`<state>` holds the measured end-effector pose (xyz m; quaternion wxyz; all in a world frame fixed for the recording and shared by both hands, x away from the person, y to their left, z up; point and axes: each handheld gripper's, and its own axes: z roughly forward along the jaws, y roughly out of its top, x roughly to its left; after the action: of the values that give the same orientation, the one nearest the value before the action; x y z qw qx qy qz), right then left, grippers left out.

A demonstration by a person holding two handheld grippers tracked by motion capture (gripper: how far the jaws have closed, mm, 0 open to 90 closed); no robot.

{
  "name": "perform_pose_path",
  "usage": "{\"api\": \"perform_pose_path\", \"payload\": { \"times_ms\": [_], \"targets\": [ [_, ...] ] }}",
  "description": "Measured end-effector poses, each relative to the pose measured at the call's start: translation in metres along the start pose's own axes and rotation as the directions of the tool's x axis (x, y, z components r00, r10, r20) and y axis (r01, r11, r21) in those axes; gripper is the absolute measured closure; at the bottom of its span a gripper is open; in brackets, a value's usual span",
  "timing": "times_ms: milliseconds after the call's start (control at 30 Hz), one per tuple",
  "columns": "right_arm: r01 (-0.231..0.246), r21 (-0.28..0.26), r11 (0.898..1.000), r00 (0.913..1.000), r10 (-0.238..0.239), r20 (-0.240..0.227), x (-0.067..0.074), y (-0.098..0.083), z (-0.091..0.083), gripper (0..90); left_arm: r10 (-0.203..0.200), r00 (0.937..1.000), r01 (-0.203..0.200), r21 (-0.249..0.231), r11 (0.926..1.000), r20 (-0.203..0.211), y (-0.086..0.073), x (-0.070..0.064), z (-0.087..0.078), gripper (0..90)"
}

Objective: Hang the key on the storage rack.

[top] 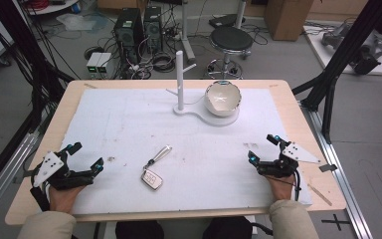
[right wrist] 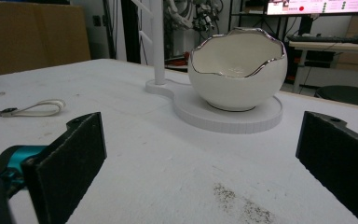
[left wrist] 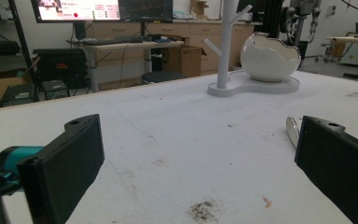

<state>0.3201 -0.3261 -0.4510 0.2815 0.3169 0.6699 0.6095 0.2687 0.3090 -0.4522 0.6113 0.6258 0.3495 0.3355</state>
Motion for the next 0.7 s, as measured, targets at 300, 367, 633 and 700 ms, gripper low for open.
{"api": "perform_pose_path", "payload": {
  "times_ms": [300, 367, 633, 700],
  "targets": [
    [-0.021, -0.008, 1.0, 0.9998, 0.021, -0.001, -0.001, 0.0, -0.001, 0.6, 0.005, 1.0, -0.005, 0.012, 0.9999, -0.005, 0.001, 0.0, 0.001, 1.7],
    [-0.02, -0.005, 1.0, 0.9998, 0.02, -0.002, 0.0, 0.0, -0.001, 0.6, 0.006, 1.0, -0.006, 0.011, 0.9999, -0.006, 0.0, 0.0, 0.001, 1.7],
    [-0.014, -0.006, 1.0, 0.9999, 0.014, 0.004, 0.0, 0.0, -0.001, 0.6, -0.022, 0.9998, 0.022, 0.067, 0.9975, -0.004, 0.004, 0.004, 0.006, 1.7],
    [-0.008, -0.007, 1.0, 1.0, 0.008, 0.003, 0.0, 0.0, -0.001, 0.6, -0.015, 0.9998, 0.016, 0.079, 0.9967, -0.011, 0.012, 0.005, 0.008, 1.7]
  ]
}}
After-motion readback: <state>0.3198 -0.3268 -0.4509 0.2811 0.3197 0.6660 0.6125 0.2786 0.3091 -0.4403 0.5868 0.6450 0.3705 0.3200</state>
